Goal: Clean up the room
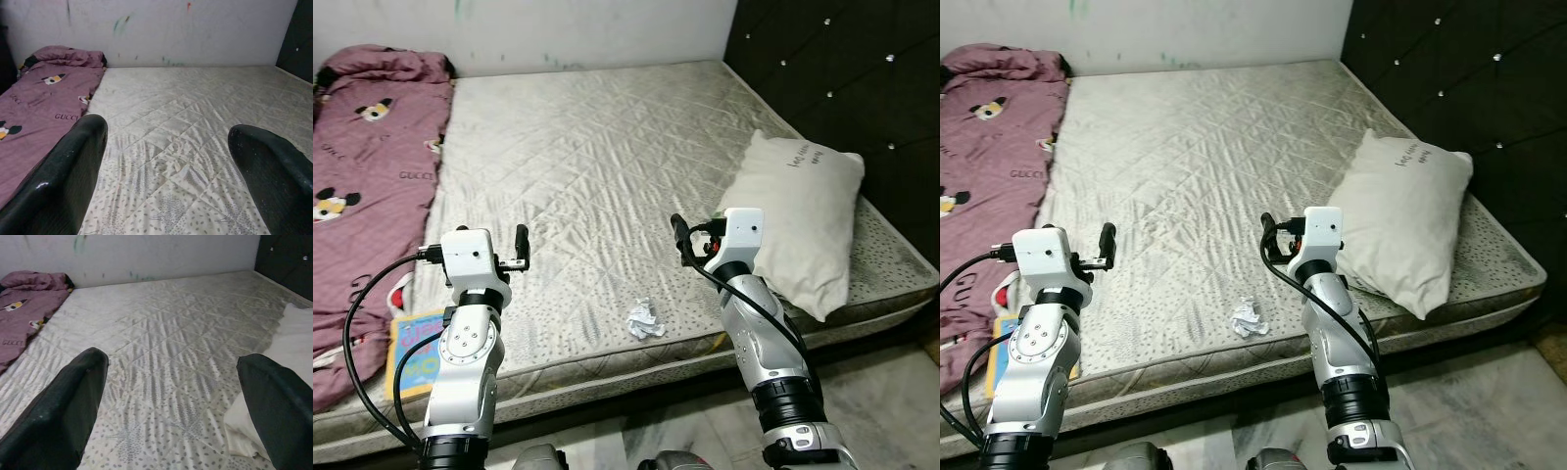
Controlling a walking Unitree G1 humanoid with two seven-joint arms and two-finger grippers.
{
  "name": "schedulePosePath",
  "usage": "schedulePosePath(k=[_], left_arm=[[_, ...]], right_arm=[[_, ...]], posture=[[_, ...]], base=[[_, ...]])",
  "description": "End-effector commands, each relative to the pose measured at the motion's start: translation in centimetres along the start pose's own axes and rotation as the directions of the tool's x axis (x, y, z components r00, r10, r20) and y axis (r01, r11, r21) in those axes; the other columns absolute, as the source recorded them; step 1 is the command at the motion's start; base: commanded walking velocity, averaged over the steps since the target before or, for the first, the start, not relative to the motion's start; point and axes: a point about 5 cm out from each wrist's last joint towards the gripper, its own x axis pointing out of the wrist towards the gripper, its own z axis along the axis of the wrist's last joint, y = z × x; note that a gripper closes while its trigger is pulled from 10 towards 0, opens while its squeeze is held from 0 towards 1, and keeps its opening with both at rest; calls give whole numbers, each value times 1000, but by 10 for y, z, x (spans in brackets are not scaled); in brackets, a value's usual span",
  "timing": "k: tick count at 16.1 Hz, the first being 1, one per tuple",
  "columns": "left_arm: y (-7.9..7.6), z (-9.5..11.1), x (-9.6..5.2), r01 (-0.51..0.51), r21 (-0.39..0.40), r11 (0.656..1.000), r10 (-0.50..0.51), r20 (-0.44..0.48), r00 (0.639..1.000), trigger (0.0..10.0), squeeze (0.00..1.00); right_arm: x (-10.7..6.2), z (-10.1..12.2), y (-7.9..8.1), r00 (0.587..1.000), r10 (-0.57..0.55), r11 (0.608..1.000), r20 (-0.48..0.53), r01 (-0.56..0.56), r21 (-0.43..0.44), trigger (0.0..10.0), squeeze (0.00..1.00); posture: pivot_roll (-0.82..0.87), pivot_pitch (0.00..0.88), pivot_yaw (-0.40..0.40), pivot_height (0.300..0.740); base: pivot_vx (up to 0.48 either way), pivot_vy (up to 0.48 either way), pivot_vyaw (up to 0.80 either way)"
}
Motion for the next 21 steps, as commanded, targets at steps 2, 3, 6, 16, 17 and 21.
schedulePosePath(k=[2,3,6,16,17,21], left_arm=[[-1,0,1,-4,-2,1000,4,0,1000,10000,0],[-1,0,1,-7,-7,1000,7,-1,1000,10000,0],[-4,-1,1,-7,-10,1000,7,-1,1000,10000,0],[3,4,5,-48,-60,997,49,15,999,10000,0],[3,4,5,-29,-73,997,30,12,999,10000,0],[3,2,1,-24,-76,997,25,16,1000,10000,0]], right_arm=[[0,4,0,1000,3,1000,18,-3,3,10000,0],[0,4,-1,1000,5,1000,18,-5,2,10000,0],[1,3,0,1000,10,1000,14,-10,1,10000,0],[4,5,1,1000,4,997,21,-2,-80,10000,0],[4,6,1,1000,6,996,29,-3,-87,10000,0],[2,4,2,1000,11,997,27,-9,-77,10000,0]], posture=[[-98,0,-7,709],[-97,0,-7,691],[-97,0,-8,669],[-97,0,-18,656],[-97,0,-18,656],[-99,0,-16,656]], base=[[0,0,0],[0,0,0],[0,0,0],[0,0,0],[0,0,0],[0,0,0]])
